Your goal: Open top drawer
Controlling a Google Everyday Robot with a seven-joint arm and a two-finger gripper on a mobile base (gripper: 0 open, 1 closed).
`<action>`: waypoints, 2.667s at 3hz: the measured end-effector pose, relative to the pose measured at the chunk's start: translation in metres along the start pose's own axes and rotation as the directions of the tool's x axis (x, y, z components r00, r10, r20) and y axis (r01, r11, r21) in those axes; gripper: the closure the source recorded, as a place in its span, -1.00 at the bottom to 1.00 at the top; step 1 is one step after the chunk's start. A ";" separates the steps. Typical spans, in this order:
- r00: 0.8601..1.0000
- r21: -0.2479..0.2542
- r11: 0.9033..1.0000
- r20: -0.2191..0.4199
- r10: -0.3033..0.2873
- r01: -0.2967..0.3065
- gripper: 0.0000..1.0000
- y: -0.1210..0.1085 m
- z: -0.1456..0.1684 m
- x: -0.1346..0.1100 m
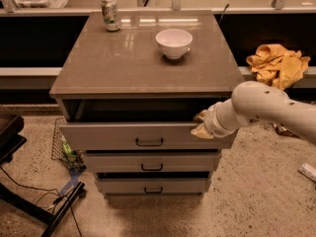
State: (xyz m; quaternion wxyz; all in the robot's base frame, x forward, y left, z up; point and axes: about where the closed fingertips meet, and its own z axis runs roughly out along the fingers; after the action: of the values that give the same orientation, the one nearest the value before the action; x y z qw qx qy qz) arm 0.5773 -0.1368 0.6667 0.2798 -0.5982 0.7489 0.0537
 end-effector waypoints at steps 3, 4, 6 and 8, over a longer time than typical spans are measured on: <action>1.000 -0.035 0.999 0.007 0.025 -0.025 1.00 0.015 -0.008 0.002; 1.000 -0.042 0.999 0.009 0.027 -0.027 1.00 0.017 -0.013 0.000; 0.998 -0.146 0.988 0.040 0.049 -0.043 1.00 0.067 -0.039 -0.006; 0.997 -0.214 0.976 0.065 0.042 -0.027 1.00 0.097 -0.054 -0.009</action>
Offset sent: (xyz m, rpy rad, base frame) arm -0.1956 -0.0322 0.0043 0.1947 0.4927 -0.0101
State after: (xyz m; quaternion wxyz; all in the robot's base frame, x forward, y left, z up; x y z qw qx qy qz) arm 0.4689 -0.1243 0.6920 0.2390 -0.6094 0.7390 0.1594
